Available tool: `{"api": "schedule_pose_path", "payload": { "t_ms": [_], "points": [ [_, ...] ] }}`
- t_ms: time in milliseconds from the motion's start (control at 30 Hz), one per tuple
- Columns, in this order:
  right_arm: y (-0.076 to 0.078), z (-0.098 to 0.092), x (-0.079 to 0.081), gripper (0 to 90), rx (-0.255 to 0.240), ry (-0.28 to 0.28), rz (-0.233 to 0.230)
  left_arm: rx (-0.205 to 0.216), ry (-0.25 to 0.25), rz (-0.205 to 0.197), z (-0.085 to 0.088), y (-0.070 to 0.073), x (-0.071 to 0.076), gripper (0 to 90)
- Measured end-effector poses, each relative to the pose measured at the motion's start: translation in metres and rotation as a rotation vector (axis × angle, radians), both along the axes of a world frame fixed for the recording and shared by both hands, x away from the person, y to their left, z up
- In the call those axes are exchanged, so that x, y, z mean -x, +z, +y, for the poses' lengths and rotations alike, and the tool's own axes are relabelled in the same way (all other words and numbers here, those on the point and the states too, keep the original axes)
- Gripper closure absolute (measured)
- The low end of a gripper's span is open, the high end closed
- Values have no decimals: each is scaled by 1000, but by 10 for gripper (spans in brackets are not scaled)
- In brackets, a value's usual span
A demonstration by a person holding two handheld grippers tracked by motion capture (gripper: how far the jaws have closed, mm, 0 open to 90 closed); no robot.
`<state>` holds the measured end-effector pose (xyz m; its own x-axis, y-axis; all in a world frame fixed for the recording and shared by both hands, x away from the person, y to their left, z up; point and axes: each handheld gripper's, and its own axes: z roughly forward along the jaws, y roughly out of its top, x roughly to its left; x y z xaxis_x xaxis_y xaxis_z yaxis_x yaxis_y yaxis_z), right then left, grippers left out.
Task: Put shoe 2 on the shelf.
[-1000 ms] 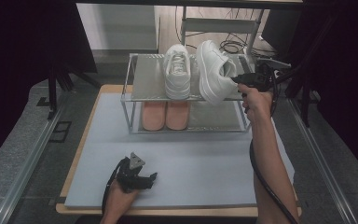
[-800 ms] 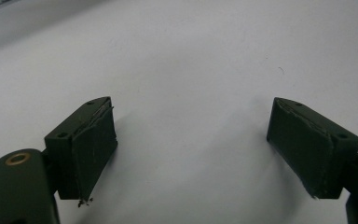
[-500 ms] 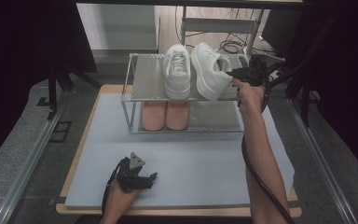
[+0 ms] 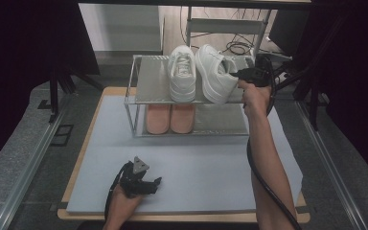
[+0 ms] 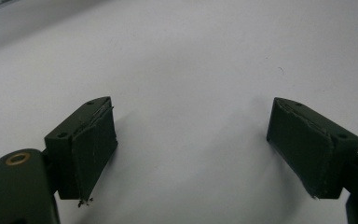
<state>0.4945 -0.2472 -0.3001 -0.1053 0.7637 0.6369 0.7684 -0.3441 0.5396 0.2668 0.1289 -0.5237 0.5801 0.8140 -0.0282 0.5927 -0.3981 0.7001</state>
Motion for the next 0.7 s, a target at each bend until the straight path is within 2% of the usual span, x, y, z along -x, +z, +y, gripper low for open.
{"api": "schedule_pose_path", "payload": {
  "t_ms": [100,267,500,700],
  "points": [
    [4,-3,2,799,30,-14,-5,0,-1,0,0,0,0,155],
    [6,-9,4,796,41,-41,-13,0,-1,0,0,0,0,155],
    [5,7,3,736,86,-54,-39,-1,0,0,0,0,0,155],
    [5,13,3,632,61,-30,-62,1,1,1,0,0,0,156]
  ]
}}
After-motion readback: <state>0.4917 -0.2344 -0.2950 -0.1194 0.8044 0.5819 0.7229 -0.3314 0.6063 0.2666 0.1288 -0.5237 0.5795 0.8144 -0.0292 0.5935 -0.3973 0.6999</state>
